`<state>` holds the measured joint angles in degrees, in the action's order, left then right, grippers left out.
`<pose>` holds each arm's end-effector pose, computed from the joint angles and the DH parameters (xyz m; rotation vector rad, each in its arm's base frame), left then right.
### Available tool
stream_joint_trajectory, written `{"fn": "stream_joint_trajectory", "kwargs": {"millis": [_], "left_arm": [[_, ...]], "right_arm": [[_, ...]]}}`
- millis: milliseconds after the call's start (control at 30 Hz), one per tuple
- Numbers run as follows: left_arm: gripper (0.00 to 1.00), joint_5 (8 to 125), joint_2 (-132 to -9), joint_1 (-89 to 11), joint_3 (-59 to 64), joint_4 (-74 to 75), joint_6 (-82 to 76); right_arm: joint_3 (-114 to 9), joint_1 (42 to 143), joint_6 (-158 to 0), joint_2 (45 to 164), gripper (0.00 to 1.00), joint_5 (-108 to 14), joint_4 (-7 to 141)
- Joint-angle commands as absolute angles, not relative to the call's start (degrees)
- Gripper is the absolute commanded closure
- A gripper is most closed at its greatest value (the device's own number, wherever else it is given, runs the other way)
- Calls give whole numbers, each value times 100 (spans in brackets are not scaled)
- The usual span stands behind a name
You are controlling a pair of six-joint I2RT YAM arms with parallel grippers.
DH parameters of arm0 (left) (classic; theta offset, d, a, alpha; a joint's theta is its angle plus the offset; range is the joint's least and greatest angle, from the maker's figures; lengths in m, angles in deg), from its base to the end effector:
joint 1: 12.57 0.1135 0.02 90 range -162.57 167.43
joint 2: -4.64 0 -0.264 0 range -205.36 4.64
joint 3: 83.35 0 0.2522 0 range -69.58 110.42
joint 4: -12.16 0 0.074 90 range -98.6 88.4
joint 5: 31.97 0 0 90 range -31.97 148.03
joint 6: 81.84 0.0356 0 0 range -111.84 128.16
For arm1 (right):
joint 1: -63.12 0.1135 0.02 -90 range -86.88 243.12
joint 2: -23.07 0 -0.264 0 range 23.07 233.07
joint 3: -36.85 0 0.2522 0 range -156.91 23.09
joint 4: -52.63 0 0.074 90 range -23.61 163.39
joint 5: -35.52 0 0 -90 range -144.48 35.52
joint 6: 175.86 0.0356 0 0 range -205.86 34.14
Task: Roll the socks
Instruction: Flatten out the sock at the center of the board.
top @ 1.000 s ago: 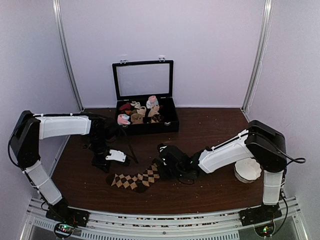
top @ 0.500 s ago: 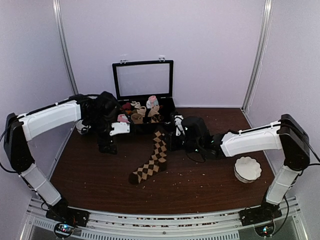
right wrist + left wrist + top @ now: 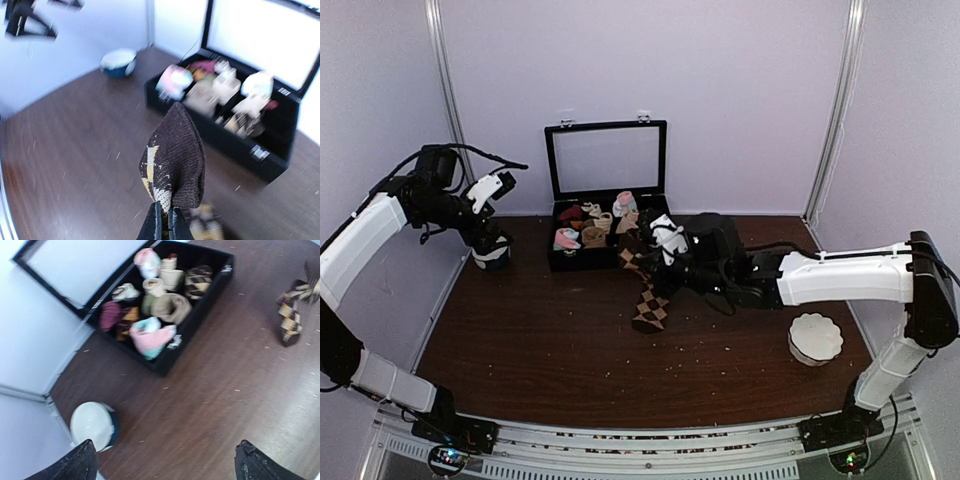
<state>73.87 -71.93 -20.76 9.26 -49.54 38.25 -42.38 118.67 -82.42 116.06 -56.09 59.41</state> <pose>0.2725 -0.0490 0.3625 0.8887 2.1578 -0.1379 0.2166 0.3139 0.2787 -0.8550 1.7927 0.6535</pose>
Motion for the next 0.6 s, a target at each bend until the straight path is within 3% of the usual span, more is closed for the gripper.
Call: {"fn": "stream_joint_trajectory", "kwargs": {"millis": [0,200,400,467,533,567], "left_arm": [[3,8390,-7072,-2145,539,-4794,4097],[18,8282,-7379,-2759,445,-5132,4549],[20,8273,-7861,-3153,674,-5272,4267],[18,8352,-7959,-3162,732,-5262,4101],[4,8316,-8036,-3155,812,-5250,3859],[2,8290,-8061,-3155,868,-5261,3797]], "right_arm": [[-3480,12558,-8461,11684,100,-5775,6320],[-3051,13648,-8036,11379,100,-5928,6425],[-3193,13610,-7845,11256,100,-6157,6609],[-3238,13319,-7835,11174,100,-6060,6611],[-3310,12923,-7788,11125,100,-5869,6623],[-3399,12702,-7756,11113,100,-5735,6656]]}}
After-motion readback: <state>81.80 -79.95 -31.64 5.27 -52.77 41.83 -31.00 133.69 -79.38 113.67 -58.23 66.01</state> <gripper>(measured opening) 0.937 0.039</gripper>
